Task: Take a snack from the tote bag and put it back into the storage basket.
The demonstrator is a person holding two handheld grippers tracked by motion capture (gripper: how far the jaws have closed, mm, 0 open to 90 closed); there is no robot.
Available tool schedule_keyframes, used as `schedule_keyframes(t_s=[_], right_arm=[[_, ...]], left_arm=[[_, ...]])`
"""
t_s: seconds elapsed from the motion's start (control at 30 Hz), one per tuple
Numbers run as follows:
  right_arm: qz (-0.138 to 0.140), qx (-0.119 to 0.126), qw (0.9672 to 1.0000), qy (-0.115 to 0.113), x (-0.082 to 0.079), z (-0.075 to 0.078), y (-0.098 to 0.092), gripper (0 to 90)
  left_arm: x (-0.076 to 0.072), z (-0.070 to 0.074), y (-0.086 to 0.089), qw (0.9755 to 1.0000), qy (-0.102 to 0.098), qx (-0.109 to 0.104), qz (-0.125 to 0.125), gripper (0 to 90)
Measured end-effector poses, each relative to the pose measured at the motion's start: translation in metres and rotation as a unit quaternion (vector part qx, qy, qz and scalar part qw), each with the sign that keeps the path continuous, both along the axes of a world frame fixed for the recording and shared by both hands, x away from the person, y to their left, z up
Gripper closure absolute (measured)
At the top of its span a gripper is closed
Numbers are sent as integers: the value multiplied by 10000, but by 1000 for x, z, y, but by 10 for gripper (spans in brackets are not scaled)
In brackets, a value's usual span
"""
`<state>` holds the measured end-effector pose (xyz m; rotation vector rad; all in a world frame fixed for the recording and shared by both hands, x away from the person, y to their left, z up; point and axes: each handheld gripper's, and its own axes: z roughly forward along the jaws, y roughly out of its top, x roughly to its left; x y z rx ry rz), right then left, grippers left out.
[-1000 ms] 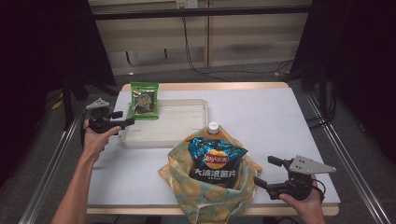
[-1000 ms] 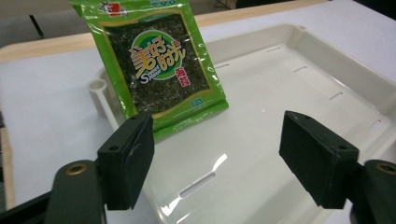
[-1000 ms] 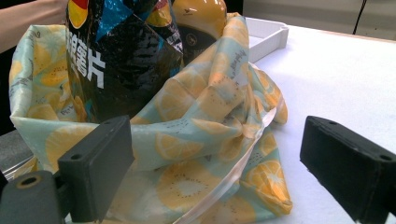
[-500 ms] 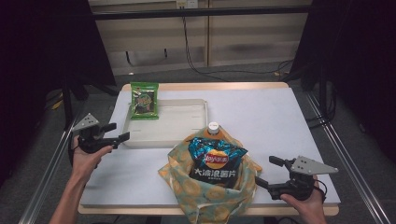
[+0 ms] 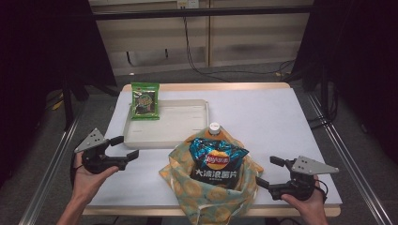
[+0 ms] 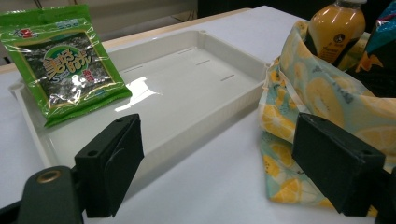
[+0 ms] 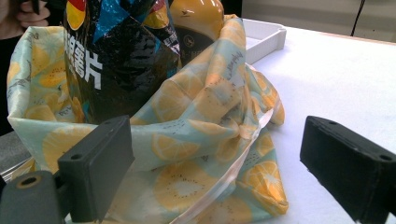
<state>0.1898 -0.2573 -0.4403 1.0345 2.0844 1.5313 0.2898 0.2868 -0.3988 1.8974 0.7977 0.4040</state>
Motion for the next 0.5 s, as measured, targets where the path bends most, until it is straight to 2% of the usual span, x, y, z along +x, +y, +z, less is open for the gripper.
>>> schedule_keyframes(t_s=[0.07,0.13,0.23,0.33,0.37,0.43,0.47,0.5], right_arm=[[1,4,10000,-3,0,0,0,87],[17,-12,10000,-13,-1,0,0,87],[8,-12,10000,-17,-1,0,0,87],[11,-10,10000,-14,0,0,1,87],[6,-19,10000,-8,-1,1,2,87],[3,-14,10000,-15,-1,1,2,87],[25,-20,10000,-27,-2,1,2,88],[15,-15,10000,-31,-2,1,1,87]], left_arm=[[-9,3,-2,10000,-37,-69,3,163],[-17,5,-4,10000,-77,0,-21,163],[-30,7,-10,9998,-150,-15,-98,165],[-38,7,-21,9997,-122,-163,-158,178],[-41,7,-25,9997,-196,-134,-113,189],[-44,7,-27,9996,-201,-195,-106,194],[-50,7,-34,9992,-150,-297,-206,194],[-53,7,-38,9992,-161,-240,-278,195]])
